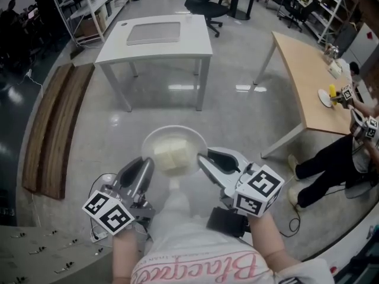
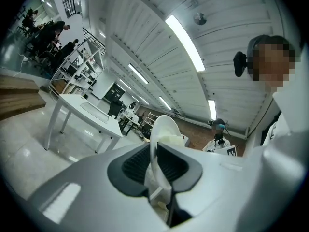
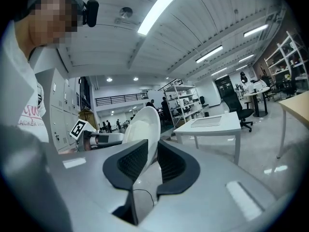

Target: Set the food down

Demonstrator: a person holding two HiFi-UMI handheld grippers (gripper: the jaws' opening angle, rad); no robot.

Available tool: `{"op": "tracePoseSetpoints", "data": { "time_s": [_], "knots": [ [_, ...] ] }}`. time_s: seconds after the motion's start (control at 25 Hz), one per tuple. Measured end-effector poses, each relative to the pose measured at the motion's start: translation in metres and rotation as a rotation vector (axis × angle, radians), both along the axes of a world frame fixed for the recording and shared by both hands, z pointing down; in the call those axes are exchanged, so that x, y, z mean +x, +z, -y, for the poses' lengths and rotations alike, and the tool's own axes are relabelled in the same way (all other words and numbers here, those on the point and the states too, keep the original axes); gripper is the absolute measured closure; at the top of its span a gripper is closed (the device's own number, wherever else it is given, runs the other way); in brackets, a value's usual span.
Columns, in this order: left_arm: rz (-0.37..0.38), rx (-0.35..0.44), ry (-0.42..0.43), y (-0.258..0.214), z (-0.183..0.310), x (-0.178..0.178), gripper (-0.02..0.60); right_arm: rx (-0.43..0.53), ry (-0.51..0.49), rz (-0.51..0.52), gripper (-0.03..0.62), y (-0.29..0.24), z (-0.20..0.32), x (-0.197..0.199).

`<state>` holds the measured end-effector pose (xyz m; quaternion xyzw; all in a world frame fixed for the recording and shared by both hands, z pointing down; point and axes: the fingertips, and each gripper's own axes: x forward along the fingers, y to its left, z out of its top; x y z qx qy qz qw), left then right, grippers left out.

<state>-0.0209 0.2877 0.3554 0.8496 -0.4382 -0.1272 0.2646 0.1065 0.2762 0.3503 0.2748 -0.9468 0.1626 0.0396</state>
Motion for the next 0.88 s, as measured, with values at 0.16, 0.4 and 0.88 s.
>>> {"op": "tracePoseSetpoints", "data": {
  "time_s": [0.16,0.4,0.88],
  "knots": [
    [-0.007,0.002,-0.006,0.000,0.032,-0.010,0.532,0.007,0.016,-0.011,0.530,-0.001,0.029,-0.010],
    [-0.022,0.021,-0.003,-0.004,0.080,-0.029,0.531,0.005,0.019,-0.047,0.528,0.001,0.066,-0.026],
    [-0.043,0.048,0.012,-0.014,0.160,-0.064,0.532,-0.022,0.052,-0.055,0.523,0.003,0.140,-0.060]
  ]
}}
